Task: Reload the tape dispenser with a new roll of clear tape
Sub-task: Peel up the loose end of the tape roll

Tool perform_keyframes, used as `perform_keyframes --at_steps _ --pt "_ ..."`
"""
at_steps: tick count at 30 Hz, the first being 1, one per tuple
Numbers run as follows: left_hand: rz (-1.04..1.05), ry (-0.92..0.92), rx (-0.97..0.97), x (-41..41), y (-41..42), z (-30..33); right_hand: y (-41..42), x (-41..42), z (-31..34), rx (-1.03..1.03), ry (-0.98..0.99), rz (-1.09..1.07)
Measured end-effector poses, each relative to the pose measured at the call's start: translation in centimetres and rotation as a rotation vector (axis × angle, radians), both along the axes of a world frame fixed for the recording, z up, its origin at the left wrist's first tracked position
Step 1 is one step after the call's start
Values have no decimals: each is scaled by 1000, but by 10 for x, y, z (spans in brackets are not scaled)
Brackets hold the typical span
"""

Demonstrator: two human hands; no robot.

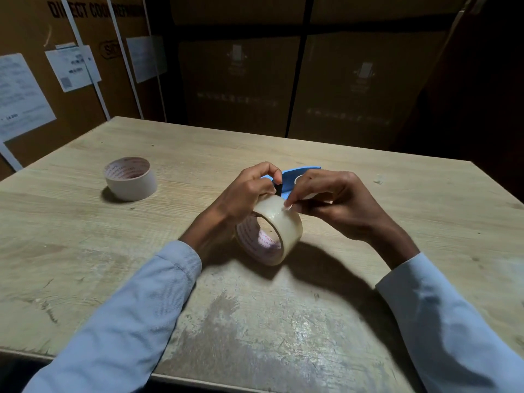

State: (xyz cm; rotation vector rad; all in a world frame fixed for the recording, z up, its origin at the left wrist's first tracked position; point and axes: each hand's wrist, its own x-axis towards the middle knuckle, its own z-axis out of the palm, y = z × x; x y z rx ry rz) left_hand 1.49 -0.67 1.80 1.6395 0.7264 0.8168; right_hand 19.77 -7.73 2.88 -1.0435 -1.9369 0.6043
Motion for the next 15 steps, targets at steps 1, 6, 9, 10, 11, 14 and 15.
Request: perform_keyframes --at_steps 1,6,9,10,11,14,15 --pt "6 -5 -8 -1 0 0 -1 2 1 -5 -18 0" --pt "-8 -12 -31 -2 1 0 -5 6 6 -78 -49 19" --pt "-19 -18 -24 0 1 -1 -6 9 9 -117 -29 45" --pt "-16 -23 -19 -1 1 -1 -7 10 9 -122 4 39" --pt "-9 -23 -9 -1 2 -1 -8 11 10 -126 52 27" --pt "26 -19 28 -1 3 -1 -9 8 11 -81 126 -42" --pt "36 -27 42 -1 4 -2 -8 5 11 -53 111 -62"
